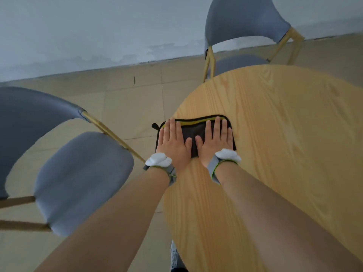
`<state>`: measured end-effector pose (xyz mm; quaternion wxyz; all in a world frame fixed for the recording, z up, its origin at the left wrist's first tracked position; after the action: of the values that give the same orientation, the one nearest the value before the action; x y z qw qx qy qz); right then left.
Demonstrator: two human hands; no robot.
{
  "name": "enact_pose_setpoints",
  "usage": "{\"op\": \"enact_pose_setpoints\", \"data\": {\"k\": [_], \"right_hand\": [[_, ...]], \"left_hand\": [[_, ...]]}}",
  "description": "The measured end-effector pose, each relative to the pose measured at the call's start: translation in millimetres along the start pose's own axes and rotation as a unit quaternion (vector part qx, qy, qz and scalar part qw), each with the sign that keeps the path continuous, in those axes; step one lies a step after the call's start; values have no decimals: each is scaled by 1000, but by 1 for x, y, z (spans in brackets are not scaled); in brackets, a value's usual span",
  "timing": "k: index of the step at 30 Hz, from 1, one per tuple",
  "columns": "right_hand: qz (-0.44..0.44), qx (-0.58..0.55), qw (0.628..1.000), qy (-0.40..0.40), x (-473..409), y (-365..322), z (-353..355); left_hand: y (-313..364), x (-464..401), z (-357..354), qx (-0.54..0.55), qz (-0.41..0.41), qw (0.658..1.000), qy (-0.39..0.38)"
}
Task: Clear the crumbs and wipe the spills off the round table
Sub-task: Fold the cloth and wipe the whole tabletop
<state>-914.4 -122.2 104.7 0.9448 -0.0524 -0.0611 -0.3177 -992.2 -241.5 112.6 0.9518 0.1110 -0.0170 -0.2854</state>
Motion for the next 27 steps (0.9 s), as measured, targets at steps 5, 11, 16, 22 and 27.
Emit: {"op": "enact_pose_setpoints", "data": {"k": [5, 11, 16, 22, 27], "right_hand": [[-19, 10, 1000, 9, -75, 2, 16], [-32, 22, 999, 10, -147, 10, 29], [-40, 26, 999, 21, -170, 15, 32], [-36, 12, 999, 24, -165, 15, 31], [-44, 14, 999, 12, -125, 17, 25]], "left_hand": [[19, -76, 0, 56, 22, 998, -34], [36, -154, -8, 164, 16, 981, -100], [39, -181, -24, 210, 29, 969, -125], [36, -177, -26, 160, 30, 985, -49], [17, -146, -29, 106, 6, 994, -19]]}}
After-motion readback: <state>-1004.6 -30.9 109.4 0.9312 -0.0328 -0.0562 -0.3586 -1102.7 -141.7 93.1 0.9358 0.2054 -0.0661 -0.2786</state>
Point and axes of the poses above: each hand's wrist, its own x-axis away from the middle knuckle, its own z-axis out of the back of the hand, y = z × x, the point moved 8 cm from there along -x, towards the middle knuckle, and after that the axes turned 2 degrees about x, right-handed, at the moved point
